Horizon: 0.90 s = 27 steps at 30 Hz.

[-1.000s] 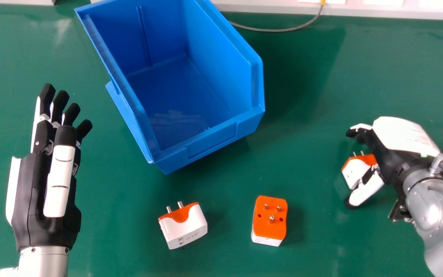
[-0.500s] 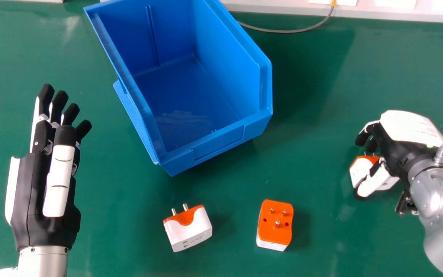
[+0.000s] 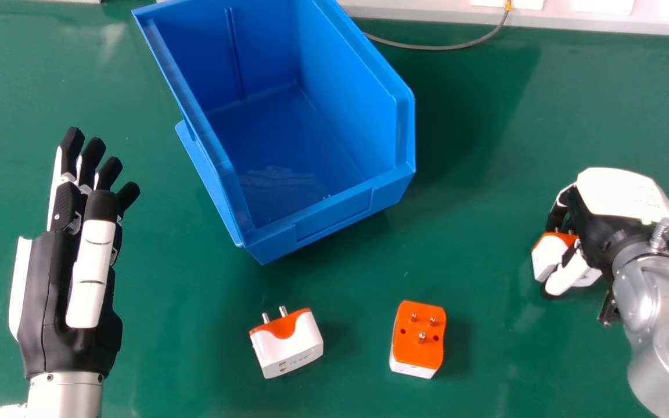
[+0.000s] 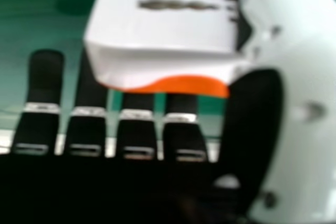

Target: Pick all objects and put in blue box

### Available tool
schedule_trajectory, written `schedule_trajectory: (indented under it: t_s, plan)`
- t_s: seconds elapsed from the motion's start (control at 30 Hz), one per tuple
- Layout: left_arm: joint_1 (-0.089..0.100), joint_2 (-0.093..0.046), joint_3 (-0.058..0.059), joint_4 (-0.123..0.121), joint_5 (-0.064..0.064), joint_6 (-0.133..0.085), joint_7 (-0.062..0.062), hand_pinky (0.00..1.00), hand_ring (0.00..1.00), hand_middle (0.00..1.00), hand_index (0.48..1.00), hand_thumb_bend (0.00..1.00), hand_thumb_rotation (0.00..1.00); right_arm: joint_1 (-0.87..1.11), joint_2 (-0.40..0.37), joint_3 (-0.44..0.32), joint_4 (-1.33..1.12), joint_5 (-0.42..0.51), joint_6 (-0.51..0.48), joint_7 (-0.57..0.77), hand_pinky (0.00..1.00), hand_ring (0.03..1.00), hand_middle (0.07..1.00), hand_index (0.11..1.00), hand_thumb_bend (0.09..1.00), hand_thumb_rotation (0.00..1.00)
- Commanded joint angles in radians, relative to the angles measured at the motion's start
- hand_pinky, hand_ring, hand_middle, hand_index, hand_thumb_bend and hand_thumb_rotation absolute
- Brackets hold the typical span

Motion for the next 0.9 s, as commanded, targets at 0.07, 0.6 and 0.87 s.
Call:
schedule_trajectory:
  t_s: [0.07, 0.6, 0.87]
  plan:
    - [-0.002, 0.007, -0.001, -0.012, 0.005, -0.016, -0.003, 0.92, 0.96, 0.98, 0.980, 0.74, 0.76, 0.051, 0.002, -0.023, 0.000, 0.036, -0.022, -0.010, 0.48, 0.571, 0.578, 0.569, 0.563, 0.01]
    - [-0.001, 0.003, -0.003, -0.016, 0.000, -0.005, 0.000, 0.92, 0.96, 0.99, 0.981, 0.75, 0.77, 0.137, 0.032, -0.100, -0.056, 0.126, -0.223, -0.239, 0.42, 0.529, 0.565, 0.537, 0.539, 0.00]
    - [-0.006, -0.001, -0.004, -0.007, -0.005, -0.014, -0.003, 0.92, 0.96, 0.99, 0.982, 0.74, 0.77, 0.163, 0.073, -0.121, -0.035, 0.124, -0.349, -0.411, 0.39, 0.494, 0.546, 0.527, 0.523, 0.00]
